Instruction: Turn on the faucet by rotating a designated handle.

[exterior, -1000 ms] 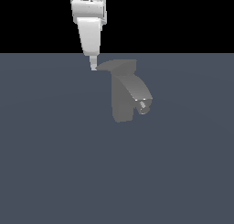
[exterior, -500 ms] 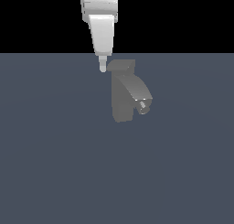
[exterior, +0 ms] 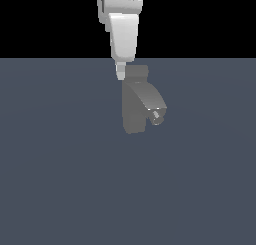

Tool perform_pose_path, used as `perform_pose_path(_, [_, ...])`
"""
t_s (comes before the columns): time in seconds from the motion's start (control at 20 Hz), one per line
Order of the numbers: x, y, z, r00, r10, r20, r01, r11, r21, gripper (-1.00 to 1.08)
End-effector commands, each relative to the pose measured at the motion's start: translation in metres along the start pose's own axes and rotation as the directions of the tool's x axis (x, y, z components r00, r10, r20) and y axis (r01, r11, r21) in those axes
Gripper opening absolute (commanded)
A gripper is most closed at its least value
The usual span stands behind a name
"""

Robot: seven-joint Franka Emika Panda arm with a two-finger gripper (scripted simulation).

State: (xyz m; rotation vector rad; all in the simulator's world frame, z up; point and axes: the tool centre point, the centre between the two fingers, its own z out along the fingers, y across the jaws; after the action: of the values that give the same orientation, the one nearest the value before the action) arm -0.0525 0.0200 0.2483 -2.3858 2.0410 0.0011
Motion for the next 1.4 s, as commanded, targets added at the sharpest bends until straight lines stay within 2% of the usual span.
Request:
perform_pose_path(0.0, [0.021, 0.002, 0.000, 1.000, 0.013, -0.001, -0.013, 1.000, 0.000, -1.00])
perform_pose_path(0.7, [0.111, 0.010, 0.000, 1.000, 0.021, -0.002, -0.021, 1.000, -0.001, -1.00])
perform_pose_path(0.75, [0.111, 0.010, 0.000, 1.000, 0.021, -0.002, -0.021, 1.000, -0.001, -1.00])
perform_pose_path(0.8, [0.089, 0.005, 0.000, 1.000, -0.011, 0.001, 0.011, 1.000, -0.001, -1.00])
perform_pose_path(1.35, [0.125, -0.020, 0.000, 1.000, 0.000, 0.000, 0.000, 1.000, -0.001, -1.00])
